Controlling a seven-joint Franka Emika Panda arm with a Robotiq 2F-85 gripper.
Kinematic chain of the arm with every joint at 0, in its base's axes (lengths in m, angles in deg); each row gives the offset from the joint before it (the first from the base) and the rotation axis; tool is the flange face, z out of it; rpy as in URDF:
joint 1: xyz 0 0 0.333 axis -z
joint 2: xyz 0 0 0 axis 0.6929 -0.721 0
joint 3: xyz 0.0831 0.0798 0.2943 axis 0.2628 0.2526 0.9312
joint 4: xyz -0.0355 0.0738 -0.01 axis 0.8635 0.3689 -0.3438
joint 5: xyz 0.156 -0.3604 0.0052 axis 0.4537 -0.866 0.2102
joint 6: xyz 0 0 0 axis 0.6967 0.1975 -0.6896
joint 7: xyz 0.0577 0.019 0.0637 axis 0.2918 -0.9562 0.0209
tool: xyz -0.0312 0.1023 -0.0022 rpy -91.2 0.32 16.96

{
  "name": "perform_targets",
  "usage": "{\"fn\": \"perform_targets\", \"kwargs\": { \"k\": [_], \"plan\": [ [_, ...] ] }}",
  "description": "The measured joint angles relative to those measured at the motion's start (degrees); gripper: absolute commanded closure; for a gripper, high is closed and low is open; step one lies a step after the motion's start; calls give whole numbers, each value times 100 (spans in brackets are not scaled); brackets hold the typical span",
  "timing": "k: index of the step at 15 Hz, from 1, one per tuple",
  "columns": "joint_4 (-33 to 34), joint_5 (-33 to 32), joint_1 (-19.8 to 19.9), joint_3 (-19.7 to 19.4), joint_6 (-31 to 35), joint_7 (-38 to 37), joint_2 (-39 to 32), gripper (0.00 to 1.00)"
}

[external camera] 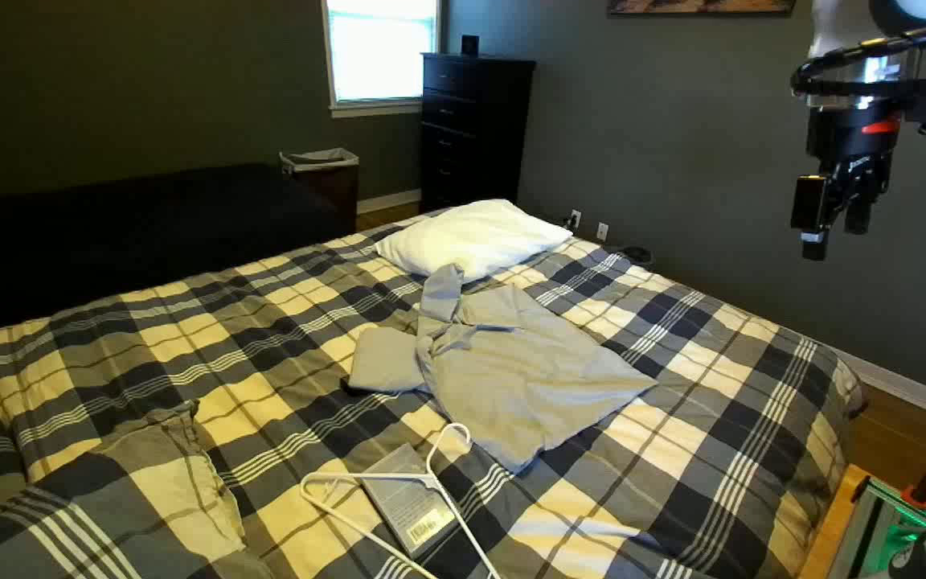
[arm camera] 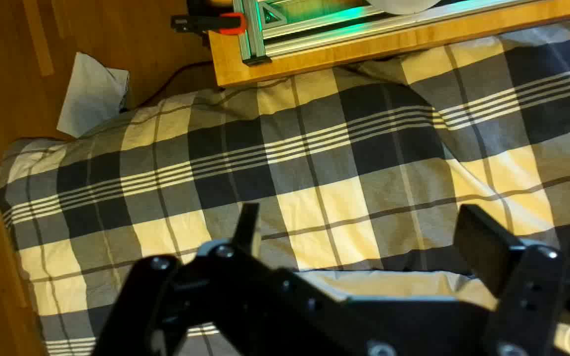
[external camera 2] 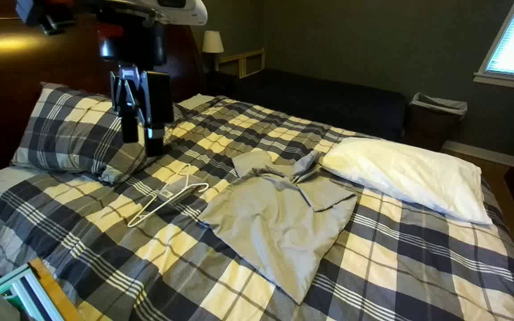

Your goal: Unfold the pillow case on the right

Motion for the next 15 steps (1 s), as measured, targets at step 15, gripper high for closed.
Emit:
{"fn": "perform_targets", "kwargs": {
  "k": [15],
  "plan": [
    [-166, 193, 101, -650, 1007, -473, -221, 0]
  ]
}}
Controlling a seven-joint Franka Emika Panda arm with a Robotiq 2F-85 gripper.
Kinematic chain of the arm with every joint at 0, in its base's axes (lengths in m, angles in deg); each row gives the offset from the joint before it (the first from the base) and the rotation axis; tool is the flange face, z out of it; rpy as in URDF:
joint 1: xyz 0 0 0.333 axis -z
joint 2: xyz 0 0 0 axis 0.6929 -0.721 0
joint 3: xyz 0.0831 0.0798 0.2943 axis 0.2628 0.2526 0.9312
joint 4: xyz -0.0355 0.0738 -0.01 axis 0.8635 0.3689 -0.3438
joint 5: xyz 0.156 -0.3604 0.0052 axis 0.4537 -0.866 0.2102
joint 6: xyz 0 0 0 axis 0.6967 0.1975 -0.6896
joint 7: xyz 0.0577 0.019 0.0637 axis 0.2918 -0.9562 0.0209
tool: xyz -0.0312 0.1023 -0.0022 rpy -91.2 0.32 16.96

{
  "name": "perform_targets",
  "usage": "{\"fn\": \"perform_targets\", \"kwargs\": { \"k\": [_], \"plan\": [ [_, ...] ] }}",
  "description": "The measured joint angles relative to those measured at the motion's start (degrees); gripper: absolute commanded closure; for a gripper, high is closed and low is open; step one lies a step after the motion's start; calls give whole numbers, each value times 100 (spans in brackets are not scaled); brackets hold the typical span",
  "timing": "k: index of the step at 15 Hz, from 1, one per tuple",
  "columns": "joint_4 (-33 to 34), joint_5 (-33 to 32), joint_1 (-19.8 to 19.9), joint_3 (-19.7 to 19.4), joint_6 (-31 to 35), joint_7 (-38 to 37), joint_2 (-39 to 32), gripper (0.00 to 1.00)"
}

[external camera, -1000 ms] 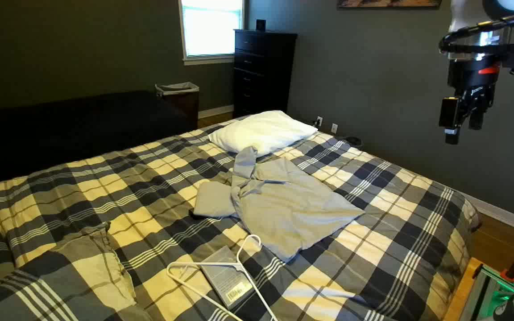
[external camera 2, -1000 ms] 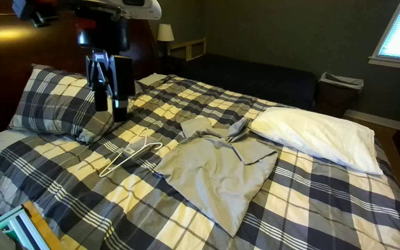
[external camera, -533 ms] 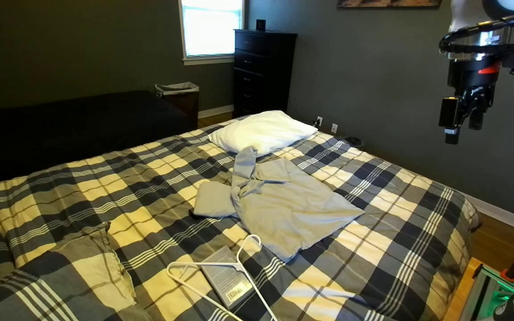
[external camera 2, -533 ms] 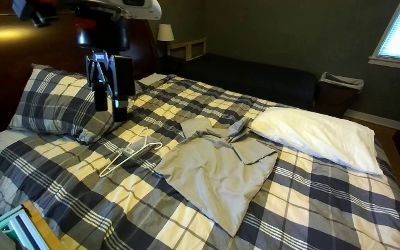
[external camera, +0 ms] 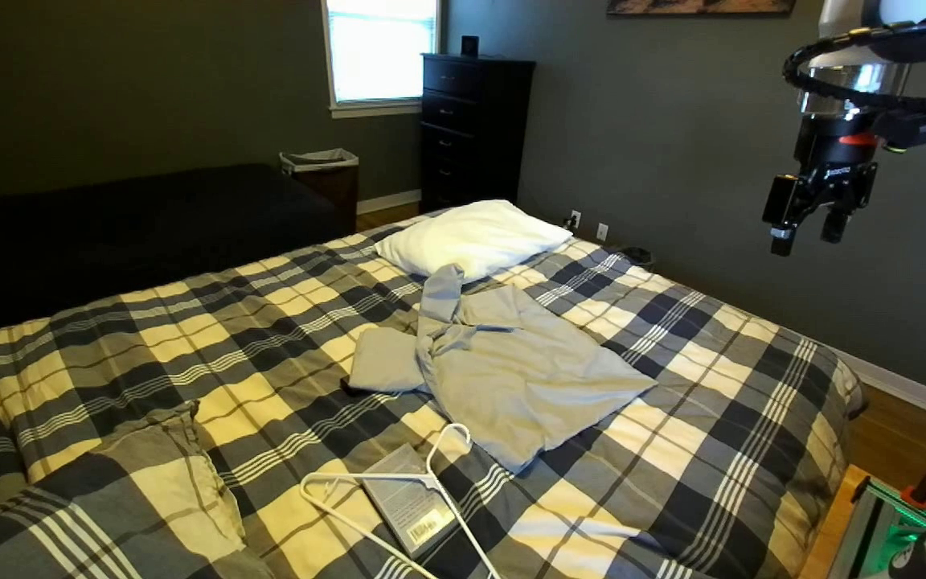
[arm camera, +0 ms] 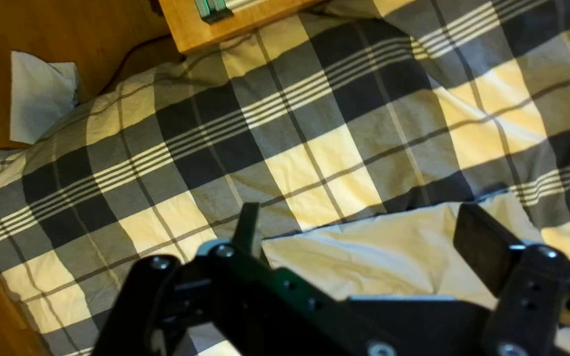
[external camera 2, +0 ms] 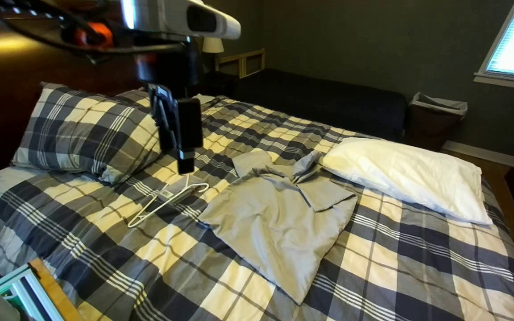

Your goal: Unfold the pillow case on the right

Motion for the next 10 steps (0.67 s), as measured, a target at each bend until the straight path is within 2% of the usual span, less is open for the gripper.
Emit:
{"fn": "perform_targets", "kwargs": {
  "k": [3, 6, 7, 10],
  "plan": [
    [-256, 23, 317, -550, 1273, -123, -423, 0],
    [-418, 39, 674, -855, 2422, -395, -1136, 0],
    [-418, 42, 768, -884, 2627, -500, -1437, 0],
    [-219, 219, 793, -887, 2567, -511, -2203, 0]
  ]
}}
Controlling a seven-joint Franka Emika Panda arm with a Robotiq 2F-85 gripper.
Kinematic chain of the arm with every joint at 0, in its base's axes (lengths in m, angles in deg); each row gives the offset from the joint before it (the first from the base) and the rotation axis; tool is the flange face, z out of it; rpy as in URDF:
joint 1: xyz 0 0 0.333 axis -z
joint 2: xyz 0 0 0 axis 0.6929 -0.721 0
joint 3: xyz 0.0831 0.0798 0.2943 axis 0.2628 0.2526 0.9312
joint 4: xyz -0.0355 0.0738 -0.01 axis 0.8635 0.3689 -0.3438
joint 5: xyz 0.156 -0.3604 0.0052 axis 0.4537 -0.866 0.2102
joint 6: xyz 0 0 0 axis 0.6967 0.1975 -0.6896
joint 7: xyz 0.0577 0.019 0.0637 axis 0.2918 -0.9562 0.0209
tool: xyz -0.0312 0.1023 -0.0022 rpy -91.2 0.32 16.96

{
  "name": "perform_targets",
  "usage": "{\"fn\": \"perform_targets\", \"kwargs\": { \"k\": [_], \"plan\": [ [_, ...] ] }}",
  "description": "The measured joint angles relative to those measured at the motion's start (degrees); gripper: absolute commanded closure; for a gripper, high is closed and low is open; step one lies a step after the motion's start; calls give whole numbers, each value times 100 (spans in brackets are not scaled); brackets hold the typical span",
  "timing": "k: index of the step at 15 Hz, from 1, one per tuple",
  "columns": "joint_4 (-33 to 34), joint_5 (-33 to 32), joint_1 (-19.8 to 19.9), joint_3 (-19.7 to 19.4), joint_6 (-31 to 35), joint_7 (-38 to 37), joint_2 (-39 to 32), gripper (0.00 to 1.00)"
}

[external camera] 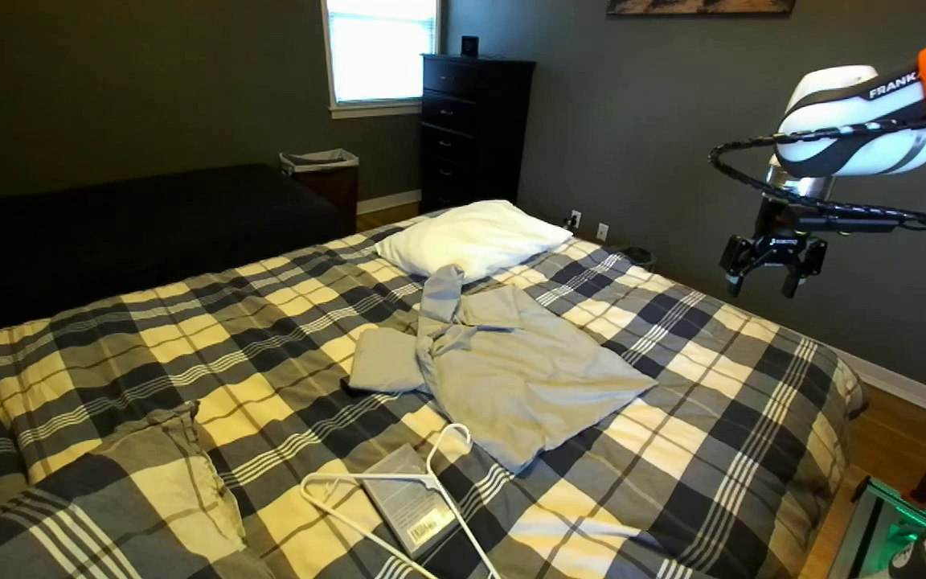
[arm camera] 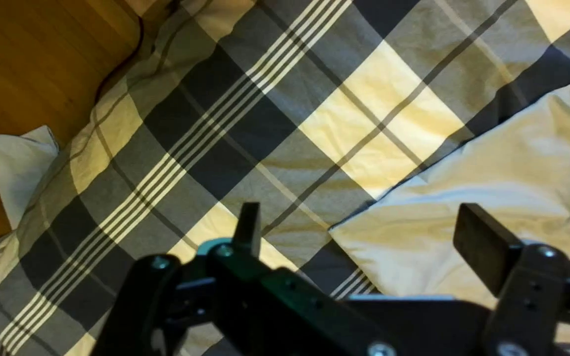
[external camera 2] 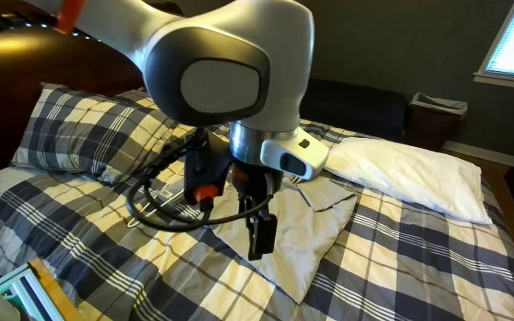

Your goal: Unfold the pillow case on the right

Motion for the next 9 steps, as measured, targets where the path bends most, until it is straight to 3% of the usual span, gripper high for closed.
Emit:
{"fn": "perform_targets", "kwargs": {
  "k": [5, 9],
  "plan": [
    [119, 238, -8, 11, 133, 0, -195, 0],
    [119, 1529, -78, -153, 1155, 375, -1015, 0]
  ]
}}
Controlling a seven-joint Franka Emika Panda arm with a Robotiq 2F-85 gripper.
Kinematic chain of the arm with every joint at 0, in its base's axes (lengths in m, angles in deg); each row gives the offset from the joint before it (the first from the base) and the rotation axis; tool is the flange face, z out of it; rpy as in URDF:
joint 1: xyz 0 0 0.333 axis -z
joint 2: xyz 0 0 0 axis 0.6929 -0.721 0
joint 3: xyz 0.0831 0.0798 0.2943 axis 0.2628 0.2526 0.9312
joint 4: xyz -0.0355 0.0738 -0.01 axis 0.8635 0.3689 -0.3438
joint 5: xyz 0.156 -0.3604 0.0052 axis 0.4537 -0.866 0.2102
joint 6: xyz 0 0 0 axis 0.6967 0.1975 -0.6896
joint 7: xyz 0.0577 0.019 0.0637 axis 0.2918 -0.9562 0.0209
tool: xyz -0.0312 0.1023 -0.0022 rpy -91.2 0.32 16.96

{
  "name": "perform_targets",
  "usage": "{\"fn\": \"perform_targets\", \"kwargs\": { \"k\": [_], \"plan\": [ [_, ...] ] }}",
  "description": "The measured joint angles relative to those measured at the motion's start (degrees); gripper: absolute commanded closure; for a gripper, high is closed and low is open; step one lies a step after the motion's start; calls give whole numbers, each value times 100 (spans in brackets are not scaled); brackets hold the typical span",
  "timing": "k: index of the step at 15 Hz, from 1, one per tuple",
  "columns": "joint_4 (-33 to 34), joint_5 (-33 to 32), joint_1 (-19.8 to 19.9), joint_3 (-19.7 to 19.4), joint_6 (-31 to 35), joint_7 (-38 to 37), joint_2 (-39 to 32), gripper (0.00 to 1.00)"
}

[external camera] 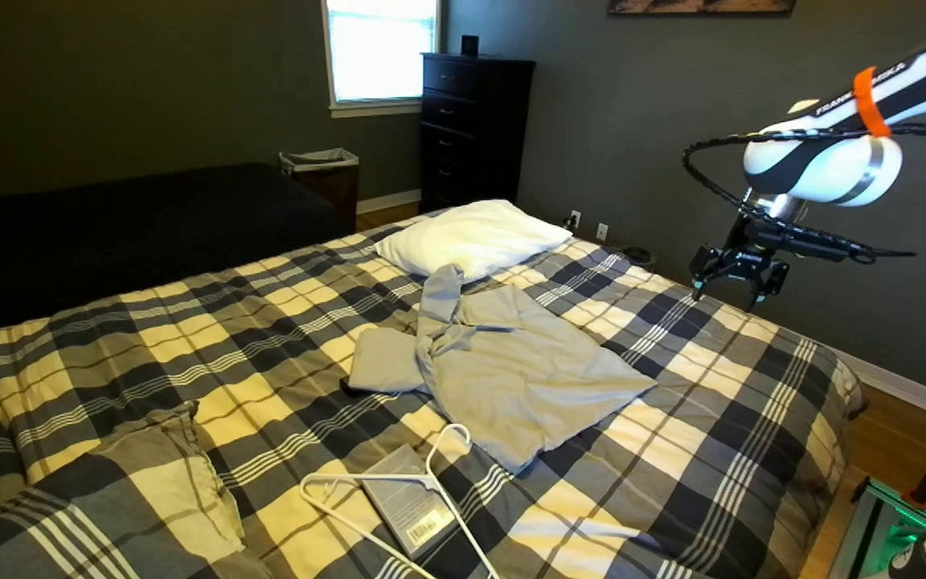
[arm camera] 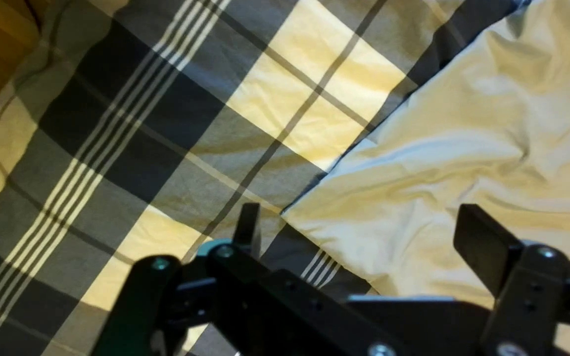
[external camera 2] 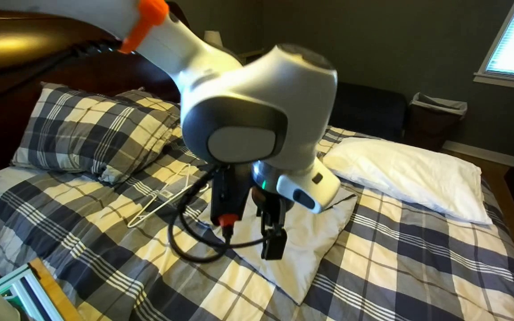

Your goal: Unfold the pillow case on the right

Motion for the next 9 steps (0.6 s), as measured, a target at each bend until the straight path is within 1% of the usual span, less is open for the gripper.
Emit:
{"fn": "perform_targets", "kwargs": {
  "k": [3, 5, 6, 7, 9],
  "plan": [
    [83, 1042, -10, -50, 911, 672, -1032, 0],
    [234, 1688, 20, 41, 1406, 1157, -1721, 0],
    [351, 2024, 72, 149, 1611, 1385, -2059, 0],
    [507, 2143, 128, 245, 1599, 1431, -2384, 0],
    [868, 2143, 206, 356, 1229, 1361, -2926, 0]
  ]
}}
